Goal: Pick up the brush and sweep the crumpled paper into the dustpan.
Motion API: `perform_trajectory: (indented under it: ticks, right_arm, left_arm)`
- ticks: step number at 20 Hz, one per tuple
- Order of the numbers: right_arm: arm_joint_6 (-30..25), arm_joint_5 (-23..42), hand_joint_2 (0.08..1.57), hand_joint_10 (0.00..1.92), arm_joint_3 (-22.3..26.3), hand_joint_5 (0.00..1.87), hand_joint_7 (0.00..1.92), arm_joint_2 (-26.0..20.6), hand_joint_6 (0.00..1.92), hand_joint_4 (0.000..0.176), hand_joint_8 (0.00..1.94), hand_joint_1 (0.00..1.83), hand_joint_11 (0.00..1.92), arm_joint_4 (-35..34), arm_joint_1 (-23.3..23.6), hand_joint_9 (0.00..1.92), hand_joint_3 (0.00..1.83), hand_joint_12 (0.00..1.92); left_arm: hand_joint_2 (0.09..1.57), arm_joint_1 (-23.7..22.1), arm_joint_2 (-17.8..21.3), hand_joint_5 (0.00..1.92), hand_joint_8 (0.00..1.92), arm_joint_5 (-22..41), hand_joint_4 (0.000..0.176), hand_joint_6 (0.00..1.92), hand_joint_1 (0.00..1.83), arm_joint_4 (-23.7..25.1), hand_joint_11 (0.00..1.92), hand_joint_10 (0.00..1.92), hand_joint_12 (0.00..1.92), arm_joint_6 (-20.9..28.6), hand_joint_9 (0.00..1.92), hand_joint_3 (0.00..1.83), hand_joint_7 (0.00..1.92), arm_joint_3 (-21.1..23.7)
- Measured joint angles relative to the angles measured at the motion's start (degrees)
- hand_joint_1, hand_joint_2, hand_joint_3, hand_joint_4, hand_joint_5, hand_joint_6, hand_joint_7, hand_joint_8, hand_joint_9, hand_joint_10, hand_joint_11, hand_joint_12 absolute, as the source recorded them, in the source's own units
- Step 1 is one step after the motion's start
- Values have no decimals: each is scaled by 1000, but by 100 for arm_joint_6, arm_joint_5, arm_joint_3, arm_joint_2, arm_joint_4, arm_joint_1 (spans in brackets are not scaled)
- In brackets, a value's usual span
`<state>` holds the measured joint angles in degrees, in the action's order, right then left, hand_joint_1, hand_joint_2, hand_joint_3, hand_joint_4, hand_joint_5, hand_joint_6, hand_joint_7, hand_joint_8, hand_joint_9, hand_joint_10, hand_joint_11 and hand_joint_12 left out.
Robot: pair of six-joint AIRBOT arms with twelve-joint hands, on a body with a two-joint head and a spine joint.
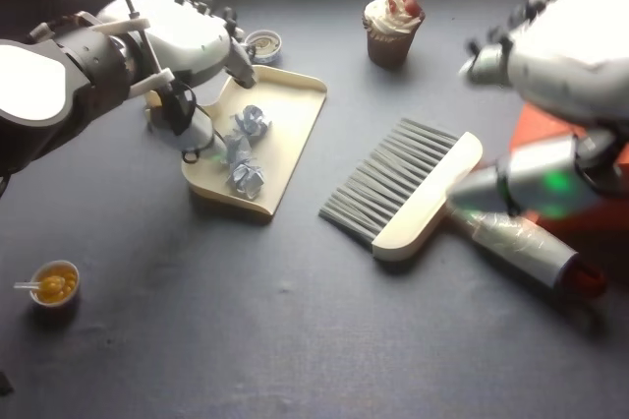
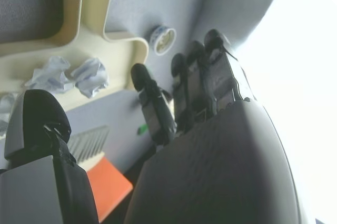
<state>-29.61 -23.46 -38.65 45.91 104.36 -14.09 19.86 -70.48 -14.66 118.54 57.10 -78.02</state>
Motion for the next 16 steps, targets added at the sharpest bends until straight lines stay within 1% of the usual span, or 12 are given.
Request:
perform_trajectory:
  ticks: [1, 2, 4, 5, 6, 7, 9, 11, 12, 13, 15, 16]
  right_arm:
    - [-855, 525, 941, 1, 0, 462, 579, -221, 0, 0, 0, 85, 427, 658, -55, 595, 1, 357]
    - [-2015, 931, 943, 0, 0, 453, 562, -459, 1, 0, 0, 74, 452, 1751, -114, 575, 0, 271]
    - [-4109, 1357, 942, 0, 9, 428, 522, -835, 0, 0, 0, 88, 424, 3657, -221, 529, 0, 225]
    - [-4898, 1491, 942, 0, 7, 428, 522, -999, 0, 0, 0, 88, 424, 4450, -302, 529, 0, 225]
    - [-5313, 1567, 941, 0, 7, 405, 493, -1137, 0, 0, 0, 80, 392, 4833, -378, 495, 0, 205]
    - [-5617, 1622, 941, 0, 7, 405, 493, -1255, 0, 0, 0, 80, 392, 4979, -448, 495, 0, 205]
    - [-5987, 1569, 951, 0, 59, 310, 343, -1526, 0, 0, 0, 74, 300, 5139, -549, 325, 0, 89]
    - [-6024, 1272, 936, 0, 162, 282, 303, -1764, 0, 0, 0, 69, 292, 5281, -791, 290, 0, 68]
    - [-6024, 1084, 933, 2, 240, 292, 310, -1875, 4, 0, 3, 42, 295, 5300, -909, 297, 0, 63]
    - [-6089, 848, 927, 3, 348, 289, 313, -1985, 2, 0, 4, 39, 290, 5305, -977, 300, 0, 59]
    - [-6203, 420, 906, 7, 476, 260, 292, -2026, 6, 0, 7, 28, 279, 5438, -1049, 273, 0, 47]
    - [-6205, 343, 906, 7, 509, 260, 292, -2026, 6, 0, 7, 28, 279, 5484, -1049, 273, 0, 47]
  left_arm:
    - [999, 0, 4, 569, 4, 0, 99, 2, 904, -20, 121, 1, 45, 2, 161, 0, 227, 13]
    - [996, 0, 7, 579, 10, -24, 97, 5, 901, -28, 135, 6, 52, 0, 171, 0, 243, 35]
    - [998, 0, 46, 558, 8, -48, 108, 0, 875, -37, 144, 6, 56, 2, 177, 0, 245, 87]
    - [998, 0, 52, 558, 8, -50, 108, 0, 875, -33, 144, 6, 56, -2, 177, 0, 245, 90]
    - [1004, -13, 55, 541, 1, -52, 105, 0, 867, -33, 138, 1, 53, 0, 164, 2, 230, 90]
    - [1004, -37, 59, 541, 1, -52, 105, 0, 867, -22, 138, 1, 53, 2, 164, 2, 230, 90]
    - [982, -46, 66, 455, 0, -50, 81, 0, 884, 15, 105, 0, 38, 0, 135, 0, 196, 90]
    - [951, -46, 96, 395, 4, -35, 74, 0, 884, 11, 135, 9, 50, 0, 157, 0, 201, 90]
    - [939, -46, 127, 305, 0, -44, 71, 0, 856, 15, 150, 6, 55, 0, 156, 0, 195, 90]
    - [932, -46, 136, 251, 0, -70, 78, 0, 838, 17, 171, 8, 64, 0, 166, 0, 193, 90]
    - [922, -46, 136, 229, 2, -55, 65, 0, 796, 15, 132, 4, 45, 0, 163, 0, 187, 94]
    - [922, -46, 136, 229, 2, -50, 65, 0, 796, 15, 132, 4, 45, 2, 163, 0, 187, 96]
